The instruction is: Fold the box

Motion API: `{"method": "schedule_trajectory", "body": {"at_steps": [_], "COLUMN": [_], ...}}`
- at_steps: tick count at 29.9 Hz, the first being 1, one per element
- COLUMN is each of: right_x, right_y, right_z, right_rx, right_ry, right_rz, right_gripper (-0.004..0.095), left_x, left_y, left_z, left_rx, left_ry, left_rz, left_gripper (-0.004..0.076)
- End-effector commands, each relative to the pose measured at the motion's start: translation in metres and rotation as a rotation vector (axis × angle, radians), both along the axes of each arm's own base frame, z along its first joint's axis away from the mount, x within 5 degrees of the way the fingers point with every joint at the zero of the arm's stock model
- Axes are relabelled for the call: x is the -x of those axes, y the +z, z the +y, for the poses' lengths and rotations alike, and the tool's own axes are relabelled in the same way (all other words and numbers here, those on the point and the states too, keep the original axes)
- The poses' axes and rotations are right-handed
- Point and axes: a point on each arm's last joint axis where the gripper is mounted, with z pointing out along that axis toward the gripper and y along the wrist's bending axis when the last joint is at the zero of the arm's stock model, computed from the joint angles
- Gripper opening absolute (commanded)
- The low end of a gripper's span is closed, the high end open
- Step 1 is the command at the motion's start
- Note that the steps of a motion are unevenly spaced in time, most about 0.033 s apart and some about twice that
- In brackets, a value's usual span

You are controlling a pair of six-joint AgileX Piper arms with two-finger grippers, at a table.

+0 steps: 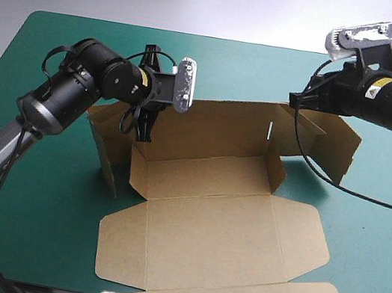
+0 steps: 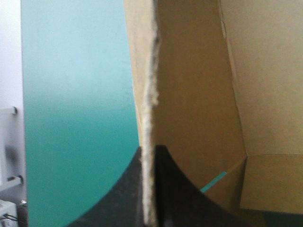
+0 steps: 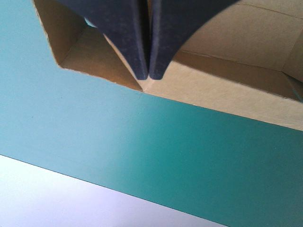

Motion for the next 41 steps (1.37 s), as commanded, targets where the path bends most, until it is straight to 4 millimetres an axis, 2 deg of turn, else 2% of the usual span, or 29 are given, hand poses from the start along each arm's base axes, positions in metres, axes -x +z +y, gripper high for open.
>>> {"method": "schedule_trajectory", "body": {"at_steps": [1, 7, 11, 14, 18, 22, 25, 30, 33, 37, 41], "right_x": [-0.006, -0.035, -0.054, -0.072, -0.104, -0.129, -0.144, -0.163, -0.172, -0.178, -0.181], "right_y": [0.016, 0.008, -0.005, -0.025, -0.056, -0.08, -0.089, -0.092, -0.101, -0.114, -0.118], "right_z": [-0.007, -0.024, -0.033, -0.032, -0.029, -0.027, -0.025, -0.02, -0.018, -0.017, -0.016], "right_rx": [-0.019, -0.061, -0.118, -0.108, -0.111, -0.131, -0.145, -0.204, -0.214, -0.209, -0.218], "right_ry": [-0.033, -0.063, -0.039, -0.03, -0.047, -0.067, -0.073, -0.058, -0.058, -0.054, -0.052], "right_rz": [-0.059, 0.02, 0.113, 0.204, 0.295, 0.355, 0.374, 0.353, 0.369, 0.418, 0.428], "right_gripper": [-0.002, -0.002, -0.002, -0.002, -0.002, -0.002, -0.002, -0.002, -0.002, -0.0019, -0.0019], "left_x": [0.022, 0.036, 0.034, 0.03, 0.025, 0.024, 0.024, 0.021, 0.021, 0.022, 0.023], "left_y": [0.01, -0.005, -0.014, -0.017, -0.011, -0.011, -0.011, -0.01, -0.013, -0.016, -0.022], "left_z": [0.01, 0.02, 0.019, 0.016, 0.014, 0.015, 0.015, 0.02, 0.023, 0.024, 0.023], "left_rx": [0.048, 0.071, 0.078, 0.103, 0.203, 0.222, 0.228, 0.216, 0.168, 0.13, 0.088], "left_ry": [-0.069, -0.129, -0.128, -0.105, -0.044, -0.015, 0.004, 0.056, 0.064, 0.068, 0.04], "left_rz": [-0.17, -0.411, -0.427, -0.419, -0.468, -0.457, -0.443, -0.473, -0.466, -0.444, -0.463], "left_gripper": [-0.001, -0.001, -0.001, -0.001, -0.001, -0.001, -0.001, -0.001, -0.001, -0.001, -0.001]}}
